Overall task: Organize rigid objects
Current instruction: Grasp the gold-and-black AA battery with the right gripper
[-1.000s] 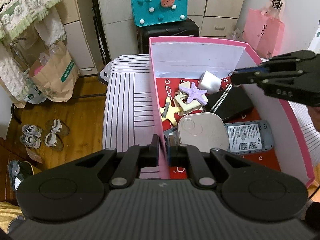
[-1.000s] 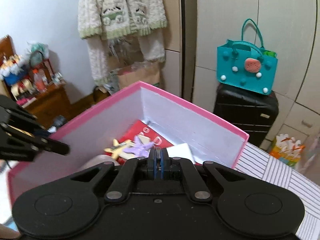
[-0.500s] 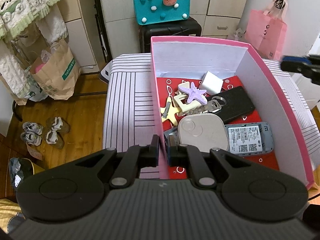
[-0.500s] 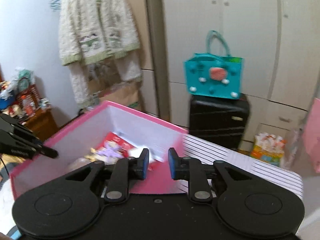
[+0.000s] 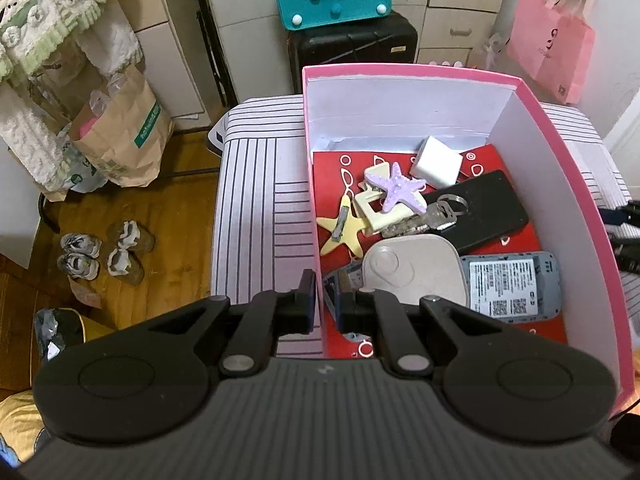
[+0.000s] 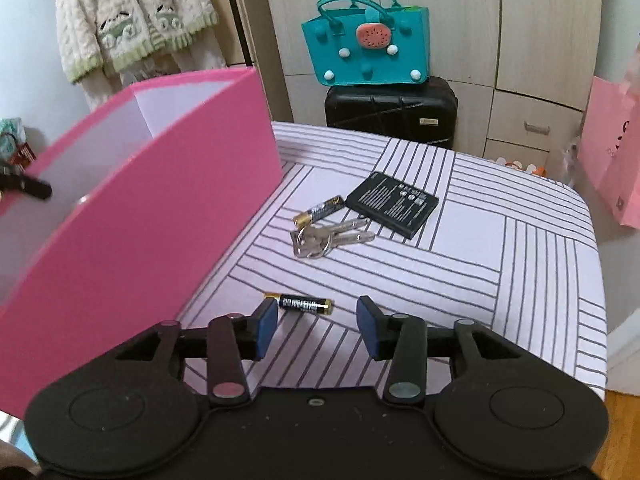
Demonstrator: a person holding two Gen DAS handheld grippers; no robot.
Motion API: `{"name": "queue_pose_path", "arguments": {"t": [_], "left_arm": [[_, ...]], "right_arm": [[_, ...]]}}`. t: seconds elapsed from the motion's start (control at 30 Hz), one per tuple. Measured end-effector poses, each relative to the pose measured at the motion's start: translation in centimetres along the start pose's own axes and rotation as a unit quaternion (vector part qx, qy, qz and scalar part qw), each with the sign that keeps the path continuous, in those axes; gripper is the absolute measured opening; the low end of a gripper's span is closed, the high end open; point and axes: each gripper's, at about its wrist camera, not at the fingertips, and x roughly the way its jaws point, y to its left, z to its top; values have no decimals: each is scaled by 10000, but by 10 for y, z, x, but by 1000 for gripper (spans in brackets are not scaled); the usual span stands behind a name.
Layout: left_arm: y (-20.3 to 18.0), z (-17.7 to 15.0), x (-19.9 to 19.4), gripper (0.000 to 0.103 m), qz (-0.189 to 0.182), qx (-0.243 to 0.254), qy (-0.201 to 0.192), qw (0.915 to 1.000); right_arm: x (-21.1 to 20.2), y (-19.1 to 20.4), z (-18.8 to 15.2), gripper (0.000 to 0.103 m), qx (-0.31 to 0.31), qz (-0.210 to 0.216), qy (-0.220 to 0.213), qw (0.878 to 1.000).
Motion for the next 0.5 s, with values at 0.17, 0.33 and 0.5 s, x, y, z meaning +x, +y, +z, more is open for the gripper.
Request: {"name": "queue_pose_path", "arguments": {"t": [0.17,0.33,0.5], "left_arm": [[1,10,3,7,30,-54,36,10000],[0,19,9,7,74,78,184,9998],[1,27,13,7,18,91,461,9989]], "right_arm": [[1,11,-5,65,-415,-6,-276,9988],[5,17,-3,65,-276,-194,-202,9992],[6,27,1,66,-499,-193,-154,9984]]}}
